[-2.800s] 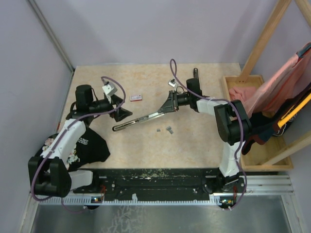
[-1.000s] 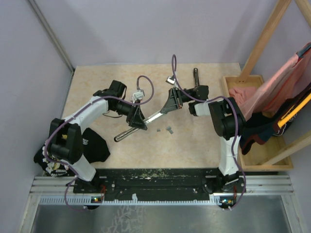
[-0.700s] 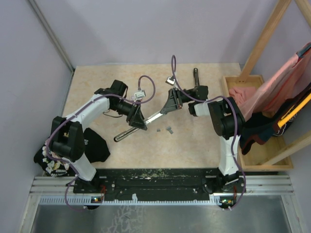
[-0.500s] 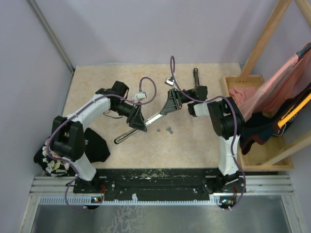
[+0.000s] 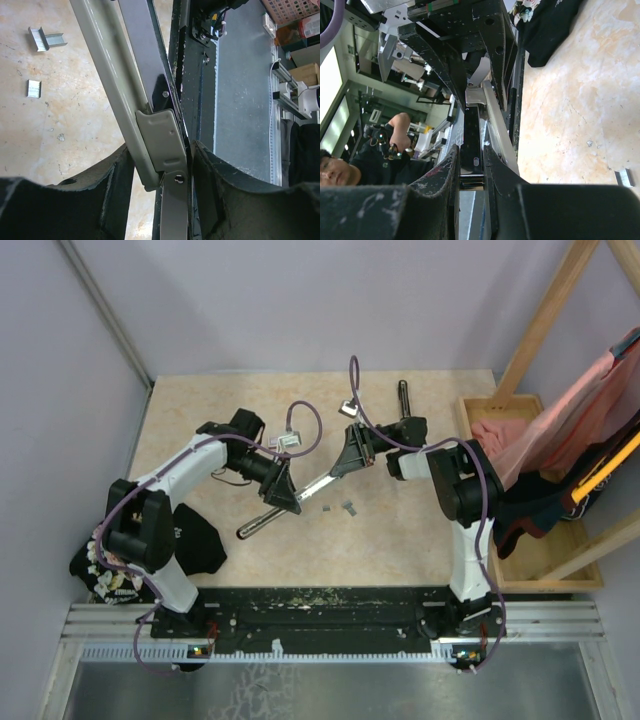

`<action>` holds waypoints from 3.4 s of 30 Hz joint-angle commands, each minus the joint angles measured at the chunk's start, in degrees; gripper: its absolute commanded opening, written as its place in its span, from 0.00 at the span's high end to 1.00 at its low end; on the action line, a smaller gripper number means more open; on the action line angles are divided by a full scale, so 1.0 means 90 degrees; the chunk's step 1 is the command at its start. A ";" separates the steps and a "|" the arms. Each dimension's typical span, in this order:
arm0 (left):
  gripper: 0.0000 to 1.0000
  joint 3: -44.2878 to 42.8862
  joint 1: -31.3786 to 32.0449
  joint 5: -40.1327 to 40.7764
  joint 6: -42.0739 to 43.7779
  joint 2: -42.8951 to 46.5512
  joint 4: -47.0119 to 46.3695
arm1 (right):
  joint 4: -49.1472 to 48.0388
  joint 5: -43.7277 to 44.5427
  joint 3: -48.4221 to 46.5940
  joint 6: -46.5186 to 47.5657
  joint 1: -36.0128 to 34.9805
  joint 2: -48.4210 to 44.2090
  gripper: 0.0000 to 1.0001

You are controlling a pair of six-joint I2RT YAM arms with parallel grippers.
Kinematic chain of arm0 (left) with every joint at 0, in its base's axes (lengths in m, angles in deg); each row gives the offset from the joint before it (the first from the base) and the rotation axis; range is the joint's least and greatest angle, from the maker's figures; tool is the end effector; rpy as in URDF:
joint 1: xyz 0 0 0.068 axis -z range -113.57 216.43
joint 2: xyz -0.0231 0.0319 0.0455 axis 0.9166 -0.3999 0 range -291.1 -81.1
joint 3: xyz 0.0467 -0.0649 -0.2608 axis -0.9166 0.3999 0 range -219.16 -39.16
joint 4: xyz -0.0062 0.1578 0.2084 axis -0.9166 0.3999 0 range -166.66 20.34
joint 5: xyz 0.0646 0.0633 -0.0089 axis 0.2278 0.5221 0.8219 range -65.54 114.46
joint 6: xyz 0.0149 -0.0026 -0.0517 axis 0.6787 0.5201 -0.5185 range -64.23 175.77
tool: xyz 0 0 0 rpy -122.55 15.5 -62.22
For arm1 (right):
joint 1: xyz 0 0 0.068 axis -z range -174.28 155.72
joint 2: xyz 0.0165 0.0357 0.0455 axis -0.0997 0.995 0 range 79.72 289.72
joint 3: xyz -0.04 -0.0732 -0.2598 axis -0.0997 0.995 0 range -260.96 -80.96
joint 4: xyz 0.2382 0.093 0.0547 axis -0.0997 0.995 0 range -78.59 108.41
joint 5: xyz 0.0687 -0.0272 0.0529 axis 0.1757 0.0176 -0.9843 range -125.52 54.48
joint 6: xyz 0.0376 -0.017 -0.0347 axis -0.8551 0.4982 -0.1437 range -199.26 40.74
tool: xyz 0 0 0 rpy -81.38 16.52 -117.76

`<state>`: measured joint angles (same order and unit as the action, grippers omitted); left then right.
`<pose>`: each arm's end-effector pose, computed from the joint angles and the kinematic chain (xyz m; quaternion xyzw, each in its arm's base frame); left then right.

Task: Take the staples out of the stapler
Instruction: Unload the staple at the center of the board.

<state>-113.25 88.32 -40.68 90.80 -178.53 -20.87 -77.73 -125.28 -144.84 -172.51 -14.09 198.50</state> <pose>0.2846 -0.1490 0.2459 0.4446 0.7133 -0.5233 0.1405 0.3627 0.1684 0.2206 -0.3018 0.6386 0.7044 0.0701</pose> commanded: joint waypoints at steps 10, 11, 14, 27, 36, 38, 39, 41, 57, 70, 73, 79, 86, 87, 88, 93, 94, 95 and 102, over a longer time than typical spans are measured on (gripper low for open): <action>0.72 -0.0133 0.0230 -0.0047 0.0020 0.0143 0.0144 | -0.1071 0.0256 -0.0315 -0.0066 0.0004 0.0025 1.00; 0.76 -0.0118 0.0240 -0.0008 -0.0040 0.0158 0.0083 | -0.1069 0.0256 -0.0315 -0.0059 0.0012 0.0014 1.00; 0.90 -0.0068 0.0254 0.0264 -0.0285 0.0219 -0.0156 | -0.1068 0.0242 -0.0315 -0.0047 0.0015 0.0014 1.00; 1.00 0.0050 0.0250 0.1738 -0.1571 0.0294 -0.1122 | -0.1070 -0.0026 -0.0429 -0.0215 0.0014 0.0166 1.00; 1.00 -0.0099 0.0193 0.2138 -0.1964 0.0250 -0.1218 | -0.1069 -0.0116 -0.0432 -0.0146 0.0007 0.0193 1.00; 1.00 -0.0117 0.0177 0.2126 -0.1986 0.0266 -0.1226 | -0.1071 -0.0136 -0.0443 -0.0147 0.0005 0.0191 0.99; 1.00 -0.0120 0.0172 0.2097 -0.1996 0.0282 -0.1222 | -0.1070 -0.0142 -0.0442 -0.0155 0.0006 0.0191 0.95; 1.00 -0.0113 0.0160 0.2019 -0.1989 0.0312 -0.1218 | -0.1067 -0.0148 -0.0442 -0.0175 0.0007 0.0179 0.90; 1.00 0.0253 0.0002 0.1548 -0.1865 0.0444 -0.2321 | -0.1066 -0.0386 -0.0433 -0.0386 -0.0015 0.0051 0.57; 1.00 0.0811 -0.0080 0.1577 -0.2031 0.1165 -0.3212 | -0.0566 0.0773 -0.0142 -0.0075 0.0126 -0.0411 0.13; 1.00 0.0895 -0.0091 0.1463 -0.2065 0.1283 -0.3333 | 0.1134 0.1181 0.0233 0.1623 0.0186 -0.0962 0.12; 1.00 0.1002 -0.0106 0.1400 -0.2101 0.1424 -0.3473 | 0.6460 0.2527 0.0254 0.6117 0.0231 -0.1986 0.08; 1.00 0.1150 -0.0257 0.1256 -0.2108 0.1551 -0.3640 | 0.6094 0.2391 0.0311 0.6074 0.0253 -0.2054 0.07; 1.00 0.1167 -0.0298 0.1201 -0.2094 0.1572 -0.3640 | 0.6067 0.2403 0.0319 0.6096 0.0260 -0.2071 0.07; 1.00 0.1189 -0.0328 0.1172 -0.2095 0.1581 -0.3662 | 0.6019 0.2420 0.0341 0.6114 0.0279 -0.2103 0.07; 1.00 0.1294 -0.0472 0.1048 -0.2062 0.1608 -0.3716 | 0.5326 0.2592 0.0613 0.5955 0.0405 -0.2283 0.06; 1.00 0.1322 -0.0511 0.1006 -0.2038 0.1598 -0.3718 | 0.5177 0.2642 0.0667 0.5884 0.0439 -0.2307 0.06; 1.00 0.1355 -0.0529 0.0973 -0.2002 0.1587 -0.3718 | 0.5046 0.2684 0.0714 0.5803 0.0480 -0.2309 0.06; 1.00 0.1660 -0.0738 0.0833 -0.1962 0.1501 -0.3932 | 0.3415 0.2791 0.1064 0.4622 0.0709 -0.2233 0.06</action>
<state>-99.63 83.88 -29.53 72.02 -167.36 -55.45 -35.00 -106.68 -136.64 -125.06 -12.36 179.74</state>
